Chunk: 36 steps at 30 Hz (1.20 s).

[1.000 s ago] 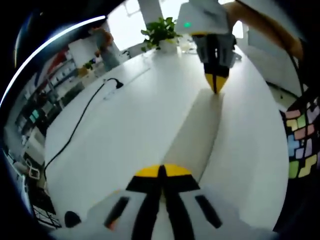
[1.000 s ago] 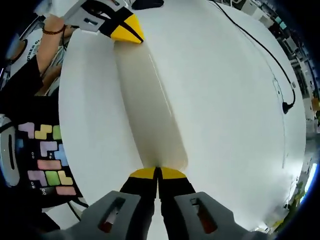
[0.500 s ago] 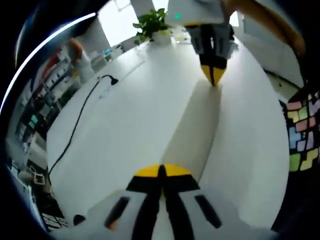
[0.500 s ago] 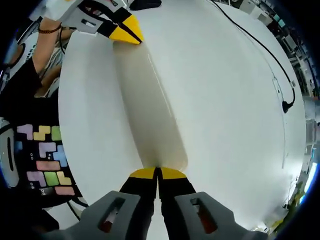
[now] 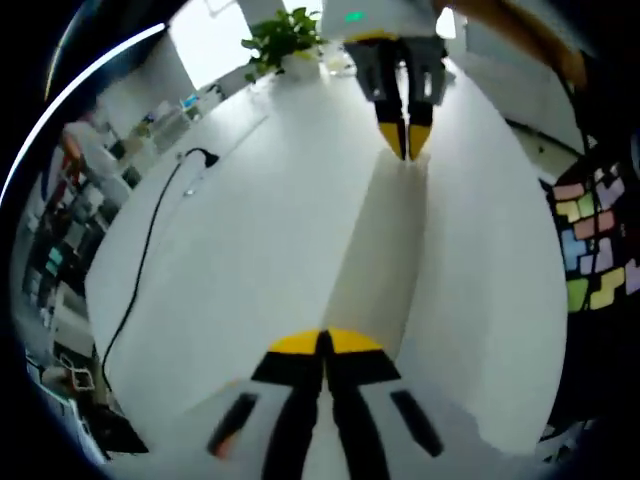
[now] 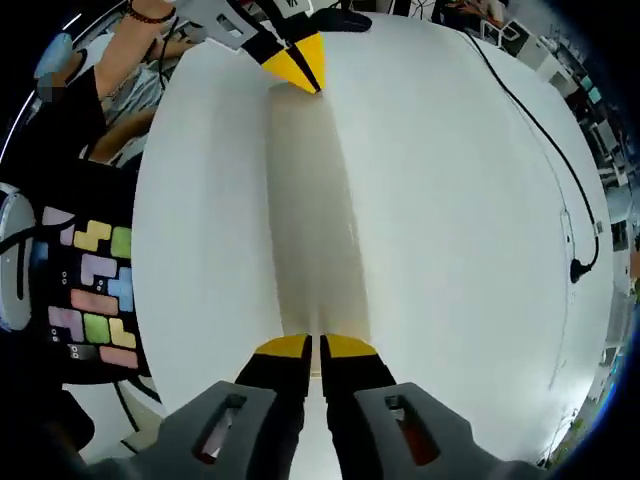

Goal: Arrange the utensils inside the cutlery case until each visible utensil rests in its matching compartment.

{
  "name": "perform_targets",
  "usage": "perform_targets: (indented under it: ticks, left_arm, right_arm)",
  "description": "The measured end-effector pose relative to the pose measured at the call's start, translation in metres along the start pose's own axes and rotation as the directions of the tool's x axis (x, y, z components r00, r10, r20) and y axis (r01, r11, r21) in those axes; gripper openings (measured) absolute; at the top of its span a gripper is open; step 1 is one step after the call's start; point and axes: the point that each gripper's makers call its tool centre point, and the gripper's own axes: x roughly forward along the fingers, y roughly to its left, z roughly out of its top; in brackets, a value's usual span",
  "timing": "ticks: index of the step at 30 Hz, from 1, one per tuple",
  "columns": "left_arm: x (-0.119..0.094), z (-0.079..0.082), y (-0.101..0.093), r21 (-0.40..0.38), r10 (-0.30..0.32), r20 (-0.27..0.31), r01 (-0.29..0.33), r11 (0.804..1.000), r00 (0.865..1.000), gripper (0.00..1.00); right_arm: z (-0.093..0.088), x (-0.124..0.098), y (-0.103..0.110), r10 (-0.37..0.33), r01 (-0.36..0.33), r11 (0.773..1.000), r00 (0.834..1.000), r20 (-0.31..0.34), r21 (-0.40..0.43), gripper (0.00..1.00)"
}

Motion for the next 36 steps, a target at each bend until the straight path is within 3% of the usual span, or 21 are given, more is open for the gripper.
perform_targets:
  ticks: [1, 4, 6, 10, 17, 19, 22, 25, 28, 30, 36]
  left_arm:
    - [-0.002, 0.0, -0.005, -0.002, -0.035, -0.017, 0.035, 0.999, 0.999, 0.0]
    - [-0.005, 0.012, -0.01, 0.025, -0.073, 0.013, 0.072, 0.997, 0.997, 0.03]
    - [-0.007, 0.01, -0.017, -0.003, -0.12, -0.037, 0.12, 0.993, 0.992, 0.03]
    - [-0.006, 0.006, -0.022, 0.125, -0.149, -0.121, 0.164, 0.979, 0.981, 0.06]
    - [0.001, -0.007, -0.03, 0.116, -0.193, -0.206, 0.22, 0.969, 0.959, 0.15]
    - [0.001, -0.007, -0.029, 0.113, -0.195, -0.208, 0.221, 0.969, 0.959, 0.16]
    - [0.003, -0.007, -0.027, 0.109, -0.188, -0.204, 0.213, 0.971, 0.961, 0.18]
    - [0.003, -0.009, -0.033, 0.065, -0.232, -0.212, 0.25, 0.966, 0.949, 0.13]
    - [0.004, -0.008, -0.033, 0.081, -0.232, -0.227, 0.256, 0.963, 0.946, 0.13]
    - [0.004, -0.008, -0.034, 0.075, -0.236, -0.242, 0.261, 0.962, 0.941, 0.13]
    - [0.002, -0.01, -0.035, 0.093, -0.247, -0.242, 0.276, 0.957, 0.938, 0.13]
  right_arm:
    - [0.002, -0.002, -0.005, -0.021, 0.021, 0.999, 1.0, 0.008, -0.026, 0.07]
    - [0.002, -0.005, -0.004, -0.048, 0.049, 0.996, 0.999, 0.022, -0.077, 0.13]
    - [0.0, -0.005, 0.0, -0.044, 0.045, 0.995, 0.999, 0.017, -0.09, 0.14]
    - [-0.007, -0.002, 0.004, -0.047, 0.047, 0.994, 0.999, 0.006, -0.097, 0.18]
    - [-0.013, -0.001, 0.007, -0.046, 0.048, 0.995, 0.999, 0.02, -0.09, 0.18]
    - [-0.02, 0.007, 0.019, -0.063, 0.065, 0.993, 0.998, 0.017, -0.1, 0.17]
    - [-0.016, 0.005, 0.008, -0.065, 0.064, 0.991, 0.998, -0.002, -0.117, 0.16]
    - [-0.021, 0.012, 0.018, -0.083, 0.079, 0.987, 0.996, -0.019, -0.137, 0.16]
    - [-0.023, 0.013, 0.02, -0.09, 0.086, 0.986, 0.996, -0.022, -0.141, 0.16]
    - [-0.02, 0.013, 0.002, -0.084, 0.079, 0.987, 0.996, -0.026, -0.139, 0.16]
    - [-0.017, 0.01, -0.003, -0.085, 0.079, 0.987, 0.996, -0.035, -0.138, 0.16]
